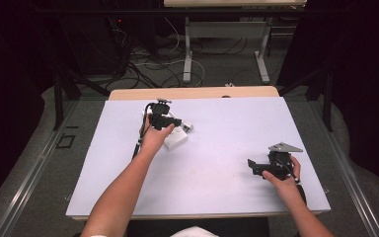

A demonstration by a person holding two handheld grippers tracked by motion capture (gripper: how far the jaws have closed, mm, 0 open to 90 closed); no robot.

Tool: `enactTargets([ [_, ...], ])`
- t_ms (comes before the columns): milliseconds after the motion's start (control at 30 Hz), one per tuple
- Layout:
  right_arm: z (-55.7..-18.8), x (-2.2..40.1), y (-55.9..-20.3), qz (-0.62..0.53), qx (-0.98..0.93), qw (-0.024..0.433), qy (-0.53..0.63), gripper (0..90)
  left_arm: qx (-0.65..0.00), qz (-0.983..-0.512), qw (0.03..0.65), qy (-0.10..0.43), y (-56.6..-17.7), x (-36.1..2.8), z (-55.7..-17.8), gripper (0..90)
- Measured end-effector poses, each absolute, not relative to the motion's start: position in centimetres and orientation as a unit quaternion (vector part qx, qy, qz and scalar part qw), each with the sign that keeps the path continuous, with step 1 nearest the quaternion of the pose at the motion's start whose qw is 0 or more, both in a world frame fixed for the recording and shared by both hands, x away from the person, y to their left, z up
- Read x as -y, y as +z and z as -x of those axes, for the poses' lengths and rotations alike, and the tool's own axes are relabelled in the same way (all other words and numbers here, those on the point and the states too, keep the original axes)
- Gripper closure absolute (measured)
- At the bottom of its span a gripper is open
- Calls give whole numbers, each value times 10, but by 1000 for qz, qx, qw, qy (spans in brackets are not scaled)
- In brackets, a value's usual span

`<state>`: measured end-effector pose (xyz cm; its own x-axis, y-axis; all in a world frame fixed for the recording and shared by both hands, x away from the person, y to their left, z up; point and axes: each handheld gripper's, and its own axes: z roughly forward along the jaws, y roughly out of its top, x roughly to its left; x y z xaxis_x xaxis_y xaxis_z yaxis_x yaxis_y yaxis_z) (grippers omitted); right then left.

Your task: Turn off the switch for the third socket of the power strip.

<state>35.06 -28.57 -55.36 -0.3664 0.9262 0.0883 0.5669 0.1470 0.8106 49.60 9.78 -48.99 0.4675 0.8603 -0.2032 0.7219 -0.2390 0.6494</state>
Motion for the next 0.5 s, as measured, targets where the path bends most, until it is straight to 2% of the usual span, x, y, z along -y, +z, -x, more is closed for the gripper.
enactTargets([
  [500, -351, 285, -554, -514, -725, 223, 400, 11, -503, -795, 328, 87, -505, -92, -504, 721],
])
